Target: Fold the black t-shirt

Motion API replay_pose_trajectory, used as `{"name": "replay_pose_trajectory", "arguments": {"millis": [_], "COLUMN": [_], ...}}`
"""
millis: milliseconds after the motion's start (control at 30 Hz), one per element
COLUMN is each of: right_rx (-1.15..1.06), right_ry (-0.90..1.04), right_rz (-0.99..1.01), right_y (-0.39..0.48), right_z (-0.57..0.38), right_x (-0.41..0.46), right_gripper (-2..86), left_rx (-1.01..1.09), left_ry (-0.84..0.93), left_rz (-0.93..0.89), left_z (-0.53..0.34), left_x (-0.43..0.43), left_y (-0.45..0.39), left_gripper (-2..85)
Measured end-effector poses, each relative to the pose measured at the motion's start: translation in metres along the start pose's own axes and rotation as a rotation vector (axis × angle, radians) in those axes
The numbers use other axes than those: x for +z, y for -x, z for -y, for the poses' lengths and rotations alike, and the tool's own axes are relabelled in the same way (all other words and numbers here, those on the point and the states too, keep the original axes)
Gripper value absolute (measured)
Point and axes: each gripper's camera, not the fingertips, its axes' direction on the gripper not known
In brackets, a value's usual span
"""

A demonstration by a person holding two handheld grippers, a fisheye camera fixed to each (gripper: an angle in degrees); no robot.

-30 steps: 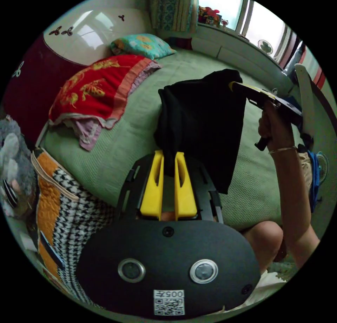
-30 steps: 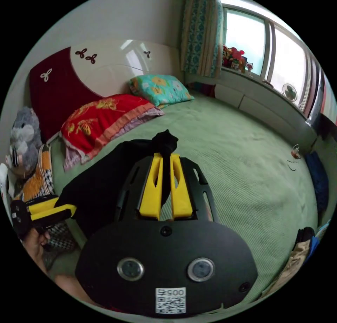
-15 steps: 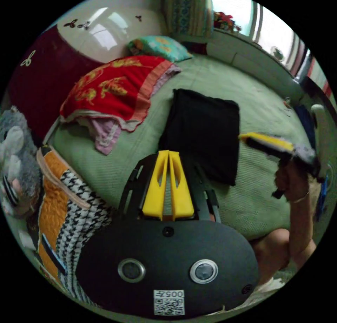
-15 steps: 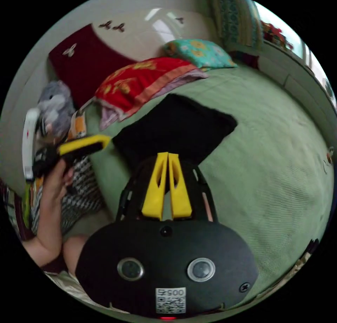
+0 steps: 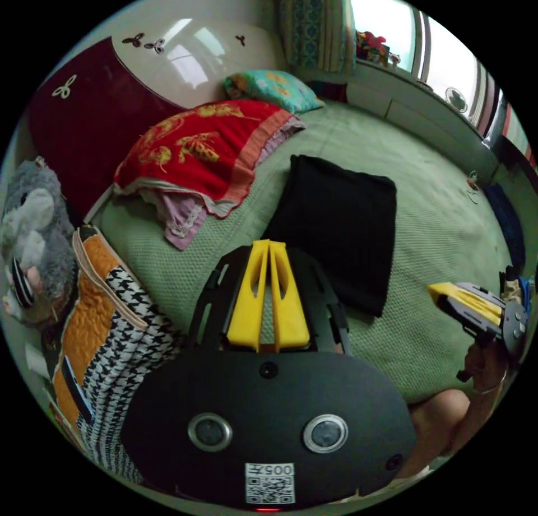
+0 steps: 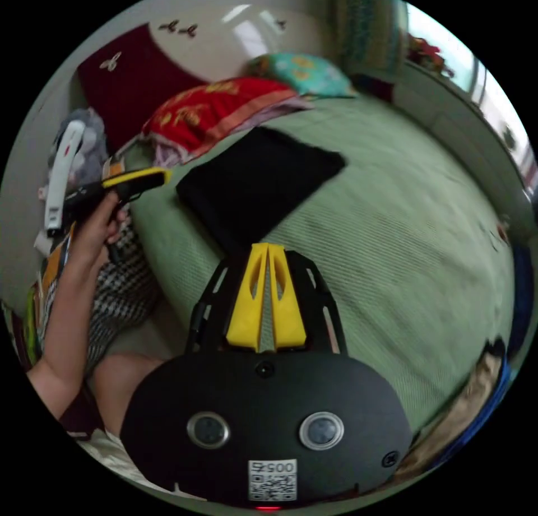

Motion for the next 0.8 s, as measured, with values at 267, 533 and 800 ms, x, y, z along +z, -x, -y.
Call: {"name": "replay_pose_trajectory", "arguments": {"millis": [267, 533, 800], "right_rx": [0.49, 0.739, 0.892], "right_ry": [-0.035, -0.071, -0.044], "right_rz": [-0.19, -0.339, -0.324], "right_y": [-0.105, -0.192, -0.249], "right_z": [-0.172, -0.378, -0.556], "right_x": [-0.163, -0.33, -0.405], "right_gripper": [-1.0, -1.0, -1.0], "left_rx": [0.234, 0.546, 0.69], "left_ry": [-0.005, 0.008, 0.07], "left_rz": [-0.175, -0.343, -0.423], "left_z": [-0.044, -0.129, -0.204], "left_x": [-0.114, -0.223, -0.274], "left_y": [-0.174, -0.414, -0.564], "left_gripper": [-0.7, -0.7, -0.6]}}
